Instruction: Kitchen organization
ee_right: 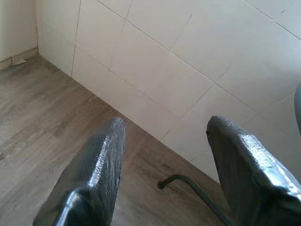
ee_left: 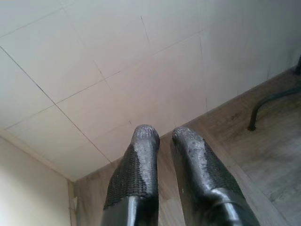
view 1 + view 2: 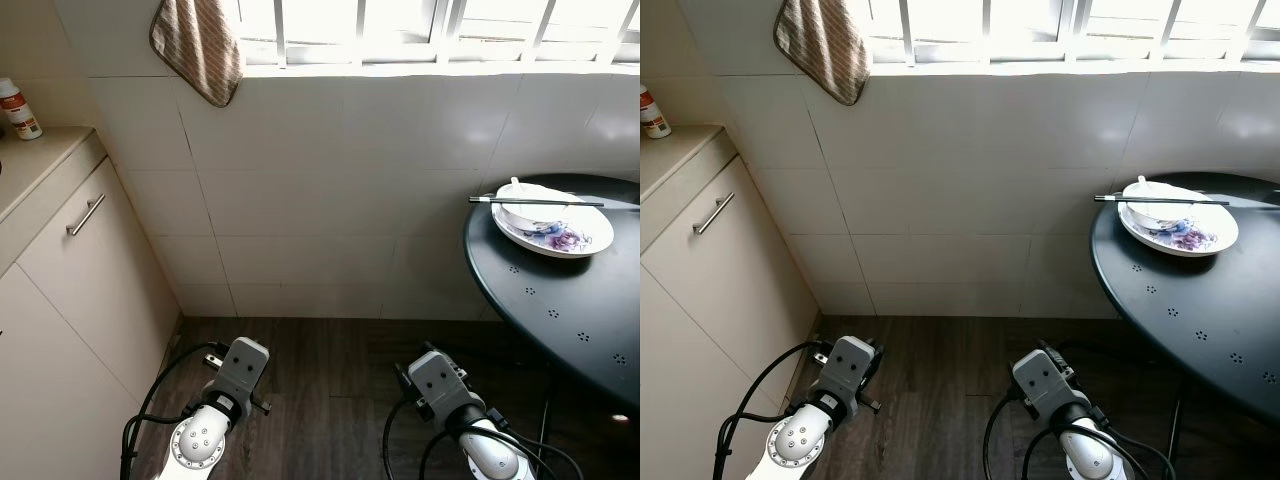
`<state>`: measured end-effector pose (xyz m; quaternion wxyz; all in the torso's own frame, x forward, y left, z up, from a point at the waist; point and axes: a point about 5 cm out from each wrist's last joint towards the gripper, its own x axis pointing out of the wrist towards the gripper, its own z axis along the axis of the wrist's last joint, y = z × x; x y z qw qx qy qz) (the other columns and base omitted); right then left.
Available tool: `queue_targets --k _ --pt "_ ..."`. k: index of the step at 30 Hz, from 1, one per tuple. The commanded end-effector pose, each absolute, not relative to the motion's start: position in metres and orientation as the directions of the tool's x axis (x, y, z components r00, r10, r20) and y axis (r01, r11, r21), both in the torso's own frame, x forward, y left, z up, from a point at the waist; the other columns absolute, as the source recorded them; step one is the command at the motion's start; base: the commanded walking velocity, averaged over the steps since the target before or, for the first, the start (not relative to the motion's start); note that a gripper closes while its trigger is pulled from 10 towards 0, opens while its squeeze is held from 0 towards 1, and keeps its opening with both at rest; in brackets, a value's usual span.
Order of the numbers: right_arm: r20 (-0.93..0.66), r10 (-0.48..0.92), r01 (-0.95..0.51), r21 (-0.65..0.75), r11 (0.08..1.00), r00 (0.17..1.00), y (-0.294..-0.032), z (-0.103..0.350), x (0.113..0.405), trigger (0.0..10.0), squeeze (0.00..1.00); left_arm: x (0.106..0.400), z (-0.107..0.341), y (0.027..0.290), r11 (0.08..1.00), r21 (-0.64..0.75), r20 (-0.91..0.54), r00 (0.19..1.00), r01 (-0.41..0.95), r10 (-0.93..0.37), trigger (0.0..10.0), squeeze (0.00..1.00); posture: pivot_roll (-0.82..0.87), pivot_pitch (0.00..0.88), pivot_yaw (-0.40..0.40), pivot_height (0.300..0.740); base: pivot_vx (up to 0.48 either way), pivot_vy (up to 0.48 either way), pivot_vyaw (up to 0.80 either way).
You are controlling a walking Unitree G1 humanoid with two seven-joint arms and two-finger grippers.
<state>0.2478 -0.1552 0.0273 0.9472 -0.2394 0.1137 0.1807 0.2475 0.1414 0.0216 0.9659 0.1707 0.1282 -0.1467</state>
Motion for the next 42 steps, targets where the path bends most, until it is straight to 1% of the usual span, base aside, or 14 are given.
queue_targets --k 1,4,16,17,20,21,24,26,29,34,35,37,40,42 --pt "-0.295 0.326 -0.425 -0.392 0.816 0.898 -0.141 0.026 0.262 10.0 0.0 0.253 0.014 0.123 0.88 0.297 -0.336 0.903 0.372 -0.268 10.0 0.0 0.03 0.0 -0.041 0.74 0.0 0.0 0.0" --pt "-0.282 0.316 -0.412 -0.418 0.809 0.906 -0.14 0.027 0.262 10.0 0.0 0.25 0.011 0.124 0.866 0.293 -0.359 0.886 0.405 -0.293 10.0 0.0 0.03 0.0 -0.042 0.74 0.0 0.0 0.0" --pt "-0.255 0.322 -0.406 -0.444 0.799 0.912 -0.14 0.025 0.267 10.0 0.0 0.251 0.009 0.123 0.854 0.316 -0.354 0.887 0.413 -0.298 10.0 0.0 0.03 0.0 -0.042 0.74 0.0 0.0 0.0" --pt "-0.202 0.307 -0.367 -0.493 0.789 0.93 -0.143 0.032 0.267 10.0 0.0 0.248 0.014 0.124 0.831 0.363 -0.329 0.892 0.421 -0.309 10.0 0.0 0.03 0.0 -0.041 0.74 0.0 0.0 0.0" --pt "-0.118 0.274 -0.291 -0.575 0.765 0.954 -0.148 0.042 0.268 10.0 0.0 0.244 0.02 0.127 0.802 0.433 -0.284 0.907 0.411 -0.312 10.0 0.0 0.03 0.0 -0.044 0.74 0.0 0.0 0.0" --pt "-0.107 0.274 -0.283 -0.585 0.76 0.956 -0.149 0.043 0.269 10.0 0.0 0.244 0.021 0.128 0.798 0.442 -0.277 0.908 0.41 -0.313 10.0 0.0 0.03 0.0 -0.044 0.74 0.0 0.0 0.0" --pt "-0.069 0.267 -0.253 -0.601 0.758 0.961 -0.149 0.048 0.268 10.0 0.0 0.239 0.032 0.135 0.737 0.581 -0.19 0.938 0.345 -0.289 10.0 0.0 0.04 0.0 -0.047 0.74 0.0 0.0 0.0" --pt "-0.061 0.255 -0.239 -0.605 0.759 0.965 -0.15 0.049 0.268 10.0 0.0 0.237 0.034 0.139 0.752 0.566 -0.181 0.941 0.338 -0.286 10.0 0.0 0.04 0.0 -0.047 0.74 0.0 0.0 0.0" --pt "-0.068 0.266 -0.256 -0.566 0.783 0.962 -0.152 0.05 0.266 10.0 0.0 0.234 0.034 0.145 0.769 0.538 -0.21 0.939 0.345 -0.273 10.0 0.0 0.04 0.0 -0.049 0.74 0.0 0.0 0.0" --pt "-0.097 0.283 -0.285 -0.584 0.76 0.954 -0.157 0.05 0.253 10.0 0.0 0.226 0.031 0.146 0.759 0.564 -0.21 0.945 0.326 -0.25 10.0 0.0 0.04 0.0 -0.052 0.74 0.0 0.0 0.0" --pt "-0.147 0.247 -0.286 -0.595 0.751 0.958 -0.163 0.045 0.248 10.0 0.0 0.225 0.029 0.147 0.788 0.531 -0.221 0.949 0.312 -0.227 10.0 0.0 0.03 0.0 -0.049 0.74 0.0 0.0 0.0" --pt "-0.105 0.19 -0.212 -0.631 0.746 0.976 -0.169 0.046 0.242 10.0 0.0 0.225 0.029 0.146 0.82 0.495 -0.211 0.955 0.288 -0.208 10.0 0.0 0.02 0.0 -0.045 0.74 0.0 0.0 0.0" --pt "-0.128 0.21 -0.245 -0.592 0.768 0.969 -0.169 0.041 0.242 10.0 0.0 0.224 0.025 0.146 0.828 0.49 -0.224 0.957 0.274 -0.184 10.0 0.0 0.02 0.0 -0.045 0.74 0.0 0.0 0.0" --pt "-0.165 0.193 -0.254 -0.585 0.771 0.967 -0.169 0.038 0.244 10.0 0.0 0.224 0.024 0.145 0.829 0.491 -0.219 0.959 0.269 -0.181 10.0 0.0 0.02 0.0 -0.044 0.74 0.0 0.0 0.0"
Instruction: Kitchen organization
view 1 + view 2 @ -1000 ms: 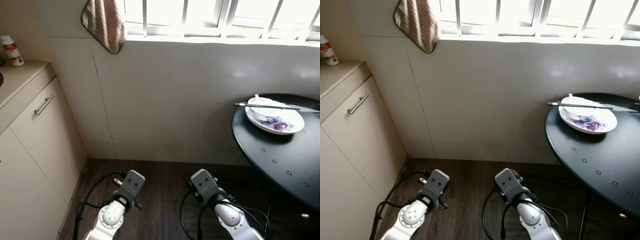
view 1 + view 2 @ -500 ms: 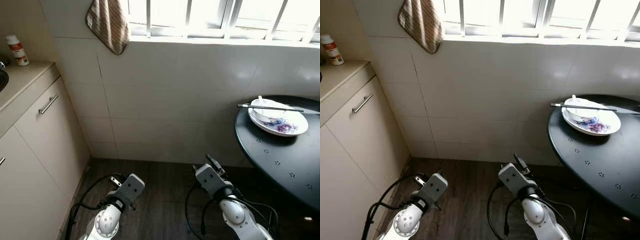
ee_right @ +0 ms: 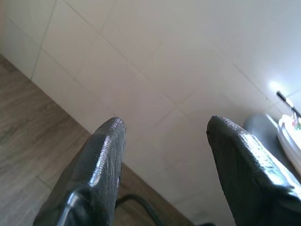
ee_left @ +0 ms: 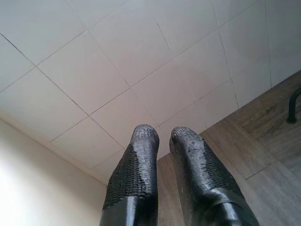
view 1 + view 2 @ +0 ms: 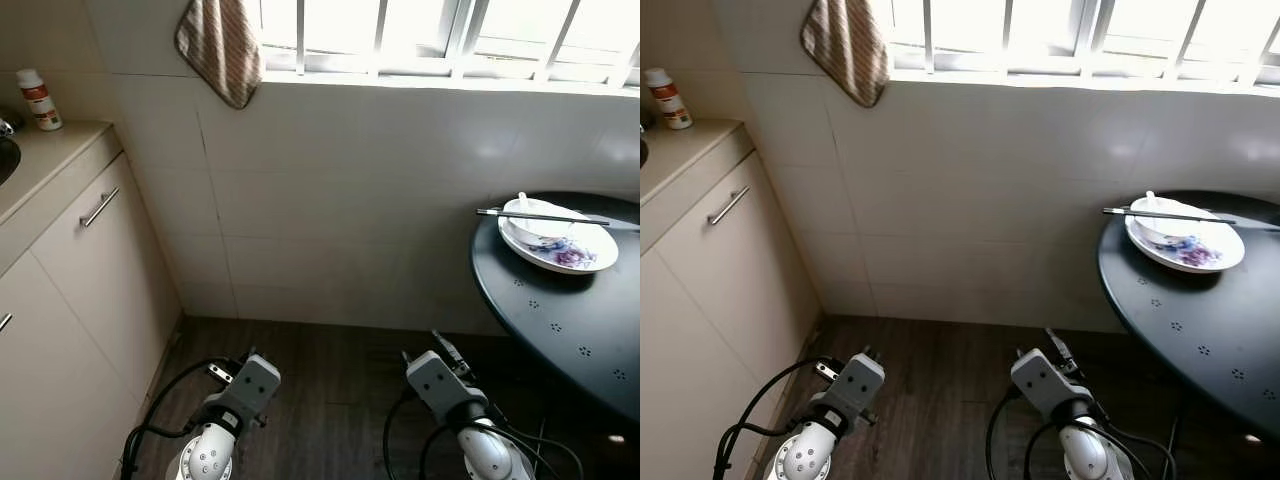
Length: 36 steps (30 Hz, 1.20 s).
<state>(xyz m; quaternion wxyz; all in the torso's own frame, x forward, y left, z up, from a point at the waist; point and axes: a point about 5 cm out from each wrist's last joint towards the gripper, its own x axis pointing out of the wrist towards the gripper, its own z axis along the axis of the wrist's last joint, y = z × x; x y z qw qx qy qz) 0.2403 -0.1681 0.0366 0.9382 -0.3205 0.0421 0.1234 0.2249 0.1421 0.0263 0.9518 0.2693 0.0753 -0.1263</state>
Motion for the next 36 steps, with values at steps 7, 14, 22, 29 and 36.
queue_targets --k 7,14,22,29,36 --pt "-0.147 0.178 -0.228 -0.502 0.835 0.973 -0.17 0.041 0.247 10.0 0.12 0.226 0.031 0.145 0.851 0.461 -0.172 0.966 0.252 -0.193 10.0 0.0 0.03 0.0 -0.046 0.74 0.0 0.0 0.0" --pt "-0.112 0.181 -0.212 -0.462 0.861 0.977 -0.171 0.046 0.247 10.0 1.0 0.228 0.038 0.145 0.868 0.441 -0.115 0.974 0.228 -0.197 10.0 1.0 0.03 0.0 -0.047 0.74 0.0 0.0 0.0" --pt "-0.105 0.193 -0.22 -0.448 0.867 0.976 -0.17 0.047 0.247 10.0 1.0 0.227 0.039 0.144 0.881 0.407 -0.112 0.97 0.241 -0.214 10.0 1.0 0.03 0.0 -0.048 0.74 0.0 0.0 0.0" --pt "-0.101 0.198 -0.222 -0.441 0.87 0.975 -0.17 0.048 0.247 10.0 1.0 0.228 0.039 0.145 0.884 0.403 -0.11 0.971 0.238 -0.211 10.0 1.0 0.03 0.0 -0.046 0.74 0.0 0.0 0.0" --pt "-0.106 0.198 -0.224 -0.461 0.859 0.975 -0.169 0.048 0.249 10.0 1.0 0.231 0.039 0.148 0.88 0.433 -0.11 0.98 0.195 -0.163 10.0 1.0 0.03 0.0 -0.042 0.74 0.0 0.0 0.0"
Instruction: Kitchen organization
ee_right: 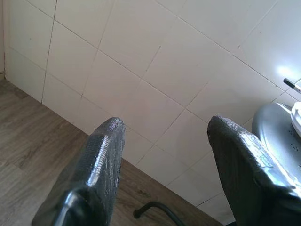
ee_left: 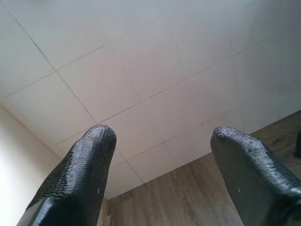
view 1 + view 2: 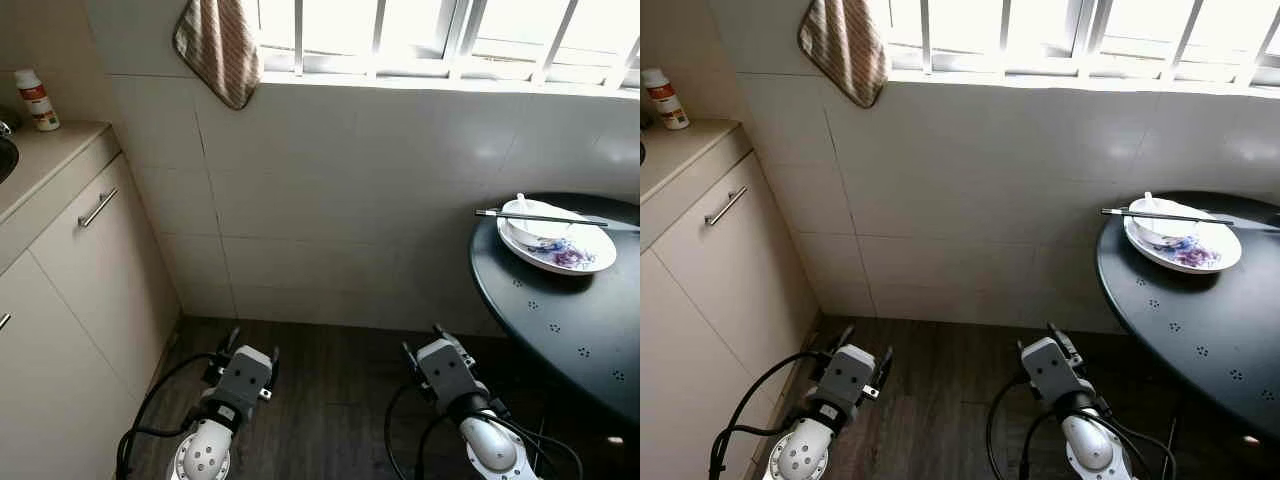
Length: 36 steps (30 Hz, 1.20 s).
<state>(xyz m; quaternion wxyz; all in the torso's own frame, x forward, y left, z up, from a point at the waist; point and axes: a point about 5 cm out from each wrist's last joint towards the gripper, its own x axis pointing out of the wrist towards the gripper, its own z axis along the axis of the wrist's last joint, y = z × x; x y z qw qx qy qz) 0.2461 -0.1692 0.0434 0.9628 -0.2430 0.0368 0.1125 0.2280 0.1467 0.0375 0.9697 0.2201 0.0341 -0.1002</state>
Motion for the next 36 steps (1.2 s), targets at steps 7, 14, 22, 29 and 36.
queue_targets --k 7,14,22,29,36 --pt "-0.035 0.16 -0.152 -0.562 0.813 0.986 -0.171 0.058 0.259 10.0 0.0 0.233 0.037 0.146 0.88 0.421 -0.126 0.975 0.222 -0.185 10.0 0.0 0.03 0.0 -0.04 0.74 0.0 0.0 0.0" --pt "-0.036 0.131 -0.127 -0.587 0.799 0.991 -0.173 0.057 0.263 10.0 0.0 0.235 0.034 0.151 0.915 0.36 -0.127 0.981 0.185 -0.148 10.0 0.0 0.03 0.0 -0.043 0.74 0.165 0.0 0.0" --pt "-0.017 0.133 -0.115 -0.615 0.78 0.991 -0.171 0.058 0.265 10.0 0.0 0.236 0.033 0.151 0.915 0.355 -0.127 0.979 0.194 -0.159 10.0 0.0 0.03 0.0 -0.04 0.74 0.266 0.0 0.0" --pt "-0.022 0.158 -0.136 -0.63 0.764 0.987 -0.167 0.056 0.265 10.0 0.0 0.237 0.032 0.15 0.914 0.351 -0.129 0.977 0.205 -0.169 10.0 0.0 0.03 0.0 -0.04 0.74 0.266 0.0 0.0" --pt "-0.026 0.148 -0.132 -0.621 0.773 0.989 -0.168 0.055 0.266 10.0 0.0 0.237 0.031 0.149 0.914 0.347 -0.128 0.976 0.21 -0.175 10.0 0.0 0.03 0.0 -0.042 0.74 0.27 0.0 0.0"
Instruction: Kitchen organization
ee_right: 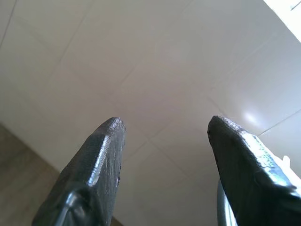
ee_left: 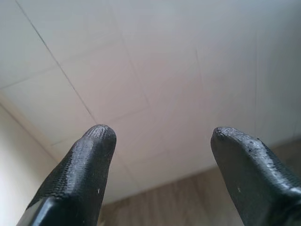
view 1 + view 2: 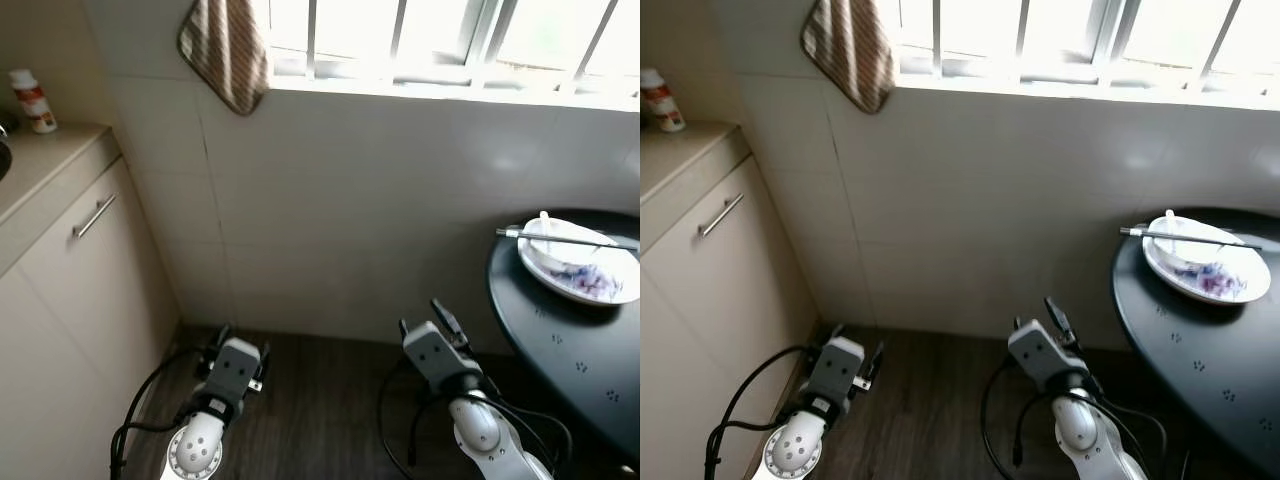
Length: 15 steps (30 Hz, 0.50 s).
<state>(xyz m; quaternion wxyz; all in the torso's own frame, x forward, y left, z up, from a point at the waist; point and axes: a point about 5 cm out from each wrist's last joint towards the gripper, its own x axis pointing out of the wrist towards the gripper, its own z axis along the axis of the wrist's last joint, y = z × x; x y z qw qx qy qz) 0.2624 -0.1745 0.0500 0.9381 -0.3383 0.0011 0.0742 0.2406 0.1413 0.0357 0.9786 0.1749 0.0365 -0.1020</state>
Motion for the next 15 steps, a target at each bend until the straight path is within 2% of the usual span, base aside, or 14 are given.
queue_targets --k 1,15 --pt "-0.026 0.146 -0.13 -0.626 0.769 0.989 -0.1684 0.055 0.2667 10.0 0.0 0.2373 0.0315 0.1489 0.914 0.346 -0.128 0.976 0.21 -0.176 10.0 0.0 0.03 0.0 -0.043 0.74 0.274 0.0 0.0" --pt "-0.026 0.153 -0.134 -0.642 0.755 0.988 -0.1686 0.0549 0.2685 10.0 0.0 0.2387 0.0313 0.1474 0.916 0.339 -0.125 0.976 0.212 -0.18 10.0 0.0 0.03 0.0 -0.049 0.74 0.279 0.0 0.0"
